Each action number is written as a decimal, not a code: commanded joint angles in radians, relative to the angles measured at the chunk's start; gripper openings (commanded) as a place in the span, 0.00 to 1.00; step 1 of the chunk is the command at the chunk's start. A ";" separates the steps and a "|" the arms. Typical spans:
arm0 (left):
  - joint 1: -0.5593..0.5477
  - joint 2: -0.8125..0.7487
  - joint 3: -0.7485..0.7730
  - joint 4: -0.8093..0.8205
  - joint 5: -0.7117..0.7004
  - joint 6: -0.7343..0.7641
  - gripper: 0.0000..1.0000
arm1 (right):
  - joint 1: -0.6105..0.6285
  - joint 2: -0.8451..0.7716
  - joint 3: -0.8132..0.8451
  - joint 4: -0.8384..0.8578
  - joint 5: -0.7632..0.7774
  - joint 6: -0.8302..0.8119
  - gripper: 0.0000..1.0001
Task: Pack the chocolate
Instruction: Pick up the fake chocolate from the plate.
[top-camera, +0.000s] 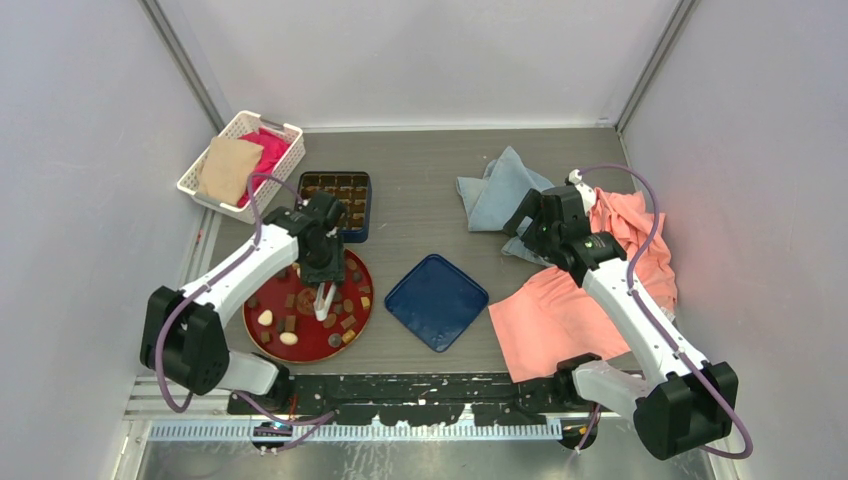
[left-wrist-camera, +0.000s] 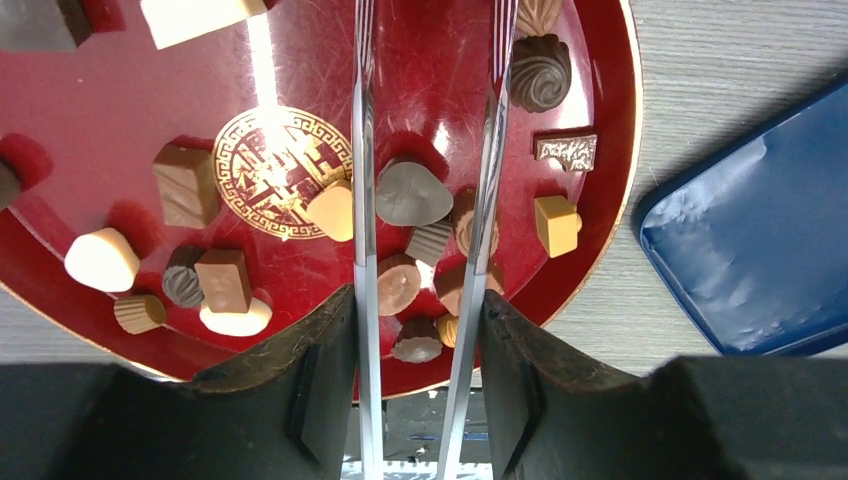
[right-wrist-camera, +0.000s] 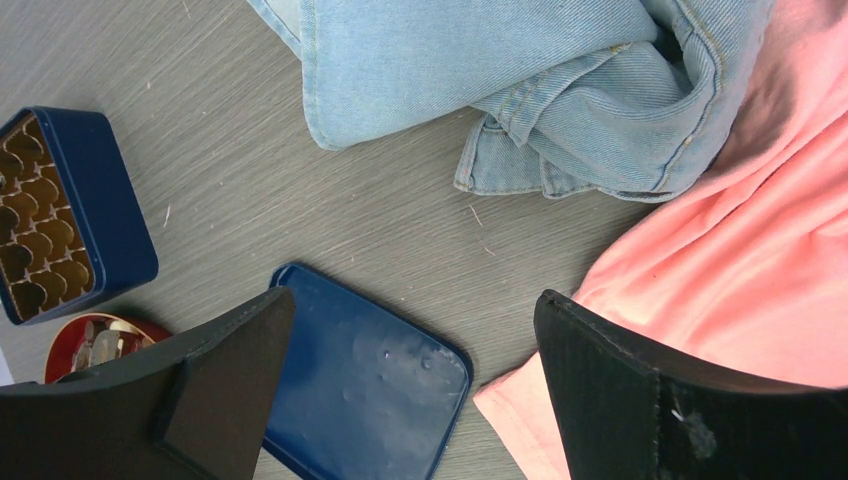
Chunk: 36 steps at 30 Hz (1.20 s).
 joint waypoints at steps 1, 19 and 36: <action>0.010 0.018 -0.009 0.056 0.042 0.008 0.46 | 0.003 0.001 0.031 0.032 0.004 -0.004 0.95; 0.034 0.096 -0.018 0.121 0.035 0.006 0.46 | 0.003 0.001 0.031 0.030 0.004 -0.001 0.95; 0.035 -0.017 0.051 -0.009 -0.021 0.041 0.19 | 0.003 0.012 0.028 0.036 0.006 0.000 0.95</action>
